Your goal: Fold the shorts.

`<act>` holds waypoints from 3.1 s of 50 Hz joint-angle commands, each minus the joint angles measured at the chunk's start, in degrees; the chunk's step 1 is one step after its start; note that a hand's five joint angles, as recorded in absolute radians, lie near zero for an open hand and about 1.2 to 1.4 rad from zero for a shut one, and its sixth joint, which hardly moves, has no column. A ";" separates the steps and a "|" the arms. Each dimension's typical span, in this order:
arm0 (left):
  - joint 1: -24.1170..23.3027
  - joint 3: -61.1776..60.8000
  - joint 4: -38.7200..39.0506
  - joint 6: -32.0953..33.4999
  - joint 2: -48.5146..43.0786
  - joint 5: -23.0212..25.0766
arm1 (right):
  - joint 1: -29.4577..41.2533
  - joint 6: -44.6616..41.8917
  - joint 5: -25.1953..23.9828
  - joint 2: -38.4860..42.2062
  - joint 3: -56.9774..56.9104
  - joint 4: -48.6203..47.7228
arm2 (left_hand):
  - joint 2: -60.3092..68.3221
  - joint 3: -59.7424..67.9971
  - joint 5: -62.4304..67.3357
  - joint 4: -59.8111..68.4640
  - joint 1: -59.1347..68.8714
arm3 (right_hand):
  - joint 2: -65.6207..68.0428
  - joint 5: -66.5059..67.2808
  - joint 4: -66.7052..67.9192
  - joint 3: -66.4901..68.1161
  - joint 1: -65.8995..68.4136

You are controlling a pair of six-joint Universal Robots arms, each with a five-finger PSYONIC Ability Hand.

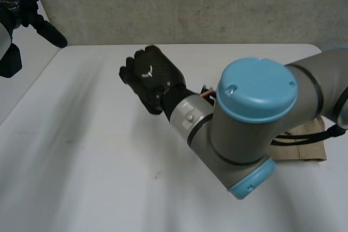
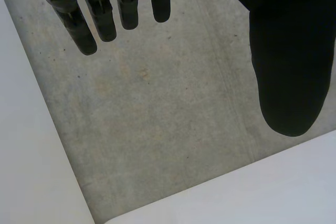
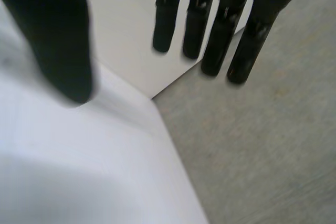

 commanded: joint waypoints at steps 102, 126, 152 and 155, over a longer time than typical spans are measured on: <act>-0.89 -14.26 5.78 0.09 -1.54 0.08 | -2.30 27.11 -3.01 8.55 -6.32 6.90 | -0.98 -1.46 -1.68 -1.08 0.50 | -6.52 -8.02 -7.42 -7.18 -0.41; -16.53 -23.32 7.97 0.35 -4.35 0.17 | -24.97 27.03 -3.27 -15.09 17.84 11.20 | 1.21 0.73 0.51 1.11 2.69 | -25.14 -26.64 -26.05 -25.80 -19.04; -31.12 -0.82 12.37 0.26 -32.82 -0.19 | -33.50 26.76 -8.02 -20.64 35.70 6.81 | 4.89 4.41 4.19 4.79 6.37 | -25.14 -26.64 -26.05 -25.80 -19.04; -31.12 1.29 12.37 0.26 -35.64 -0.54 | -33.50 26.76 -8.02 -20.64 36.05 6.37 | 24.51 24.03 23.81 24.41 25.99 | -25.14 -26.64 -26.05 -25.80 -19.04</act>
